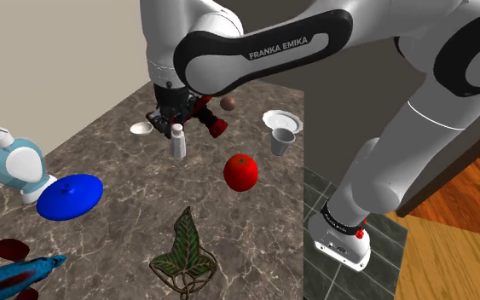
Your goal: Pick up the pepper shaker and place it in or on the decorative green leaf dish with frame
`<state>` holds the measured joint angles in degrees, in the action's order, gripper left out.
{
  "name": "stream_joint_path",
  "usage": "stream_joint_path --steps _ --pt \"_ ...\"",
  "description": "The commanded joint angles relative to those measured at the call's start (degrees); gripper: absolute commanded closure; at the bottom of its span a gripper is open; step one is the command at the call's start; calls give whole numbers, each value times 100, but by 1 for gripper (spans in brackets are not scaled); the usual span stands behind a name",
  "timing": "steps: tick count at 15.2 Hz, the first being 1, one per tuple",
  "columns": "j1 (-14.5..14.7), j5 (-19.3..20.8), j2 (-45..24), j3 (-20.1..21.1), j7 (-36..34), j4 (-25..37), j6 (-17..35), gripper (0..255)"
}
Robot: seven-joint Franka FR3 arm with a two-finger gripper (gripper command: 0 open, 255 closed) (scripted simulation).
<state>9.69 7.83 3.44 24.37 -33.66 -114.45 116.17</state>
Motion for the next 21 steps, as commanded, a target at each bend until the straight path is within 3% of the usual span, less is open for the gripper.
stream_joint_path --steps 1,9,17,21 --pt "111 -61 153 116 -204 -115 -52 255" --pt "585 -274 556 672 -1107 -245 -396 255" --pt "1049 -333 549 1367 -2210 76 -841 255" --pt "1051 -294 499 1391 -2276 -188 -542 255"
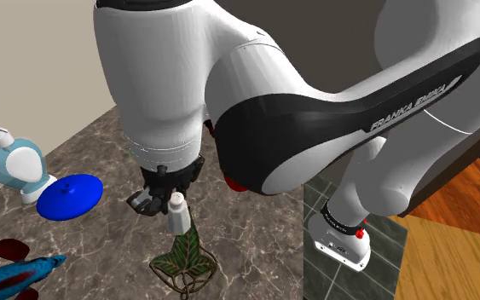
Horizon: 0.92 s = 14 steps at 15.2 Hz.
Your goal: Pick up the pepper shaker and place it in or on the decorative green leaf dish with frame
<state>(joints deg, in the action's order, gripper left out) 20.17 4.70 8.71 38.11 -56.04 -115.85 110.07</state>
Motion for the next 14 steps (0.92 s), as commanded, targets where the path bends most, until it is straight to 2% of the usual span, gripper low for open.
stream_joint_path --steps 1,14 --pt "4 31 -45 23 -56 -111 143 255" --pt "-6 327 -402 125 -392 -812 1095 255"
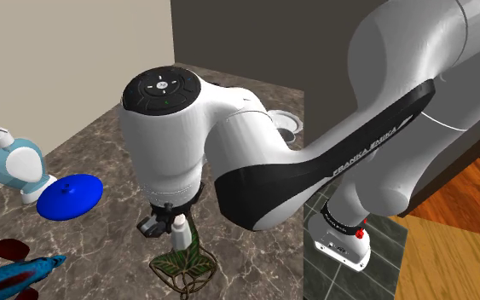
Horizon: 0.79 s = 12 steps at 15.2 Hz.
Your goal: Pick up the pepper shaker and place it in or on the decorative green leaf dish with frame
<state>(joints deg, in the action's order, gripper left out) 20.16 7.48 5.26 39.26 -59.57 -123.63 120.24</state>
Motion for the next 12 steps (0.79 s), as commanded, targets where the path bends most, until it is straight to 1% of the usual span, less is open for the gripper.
stream_joint_path --steps 1,2,10,11,12 --pt "-7 83 -96 17 -73 -79 150 255" --pt "-9 137 -155 27 -125 -141 252 255" --pt "-9 137 -155 27 -125 -141 252 255" --pt "-9 137 -155 27 -125 -141 252 0" --pt "-9 137 -155 27 -125 -141 252 0"
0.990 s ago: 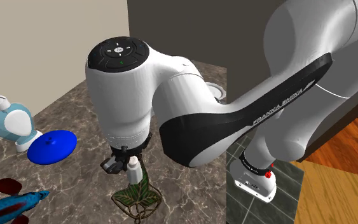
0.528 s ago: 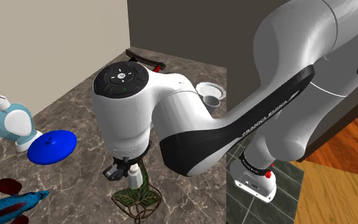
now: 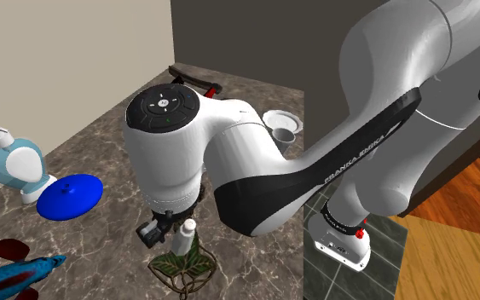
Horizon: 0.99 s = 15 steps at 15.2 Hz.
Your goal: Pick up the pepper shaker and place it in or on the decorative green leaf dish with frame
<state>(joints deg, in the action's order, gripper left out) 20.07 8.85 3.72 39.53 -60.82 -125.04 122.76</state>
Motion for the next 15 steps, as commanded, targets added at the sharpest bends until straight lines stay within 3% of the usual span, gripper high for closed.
stream_joint_path --steps 1,4,8,15 --pt "0 0 0 0 0 0 0 0" --pt "0 0 0 0 0 0 0 0" --pt "48 -295 338 -19 208 446 -692 0" --pt "49 -294 338 -21 208 446 -692 0"
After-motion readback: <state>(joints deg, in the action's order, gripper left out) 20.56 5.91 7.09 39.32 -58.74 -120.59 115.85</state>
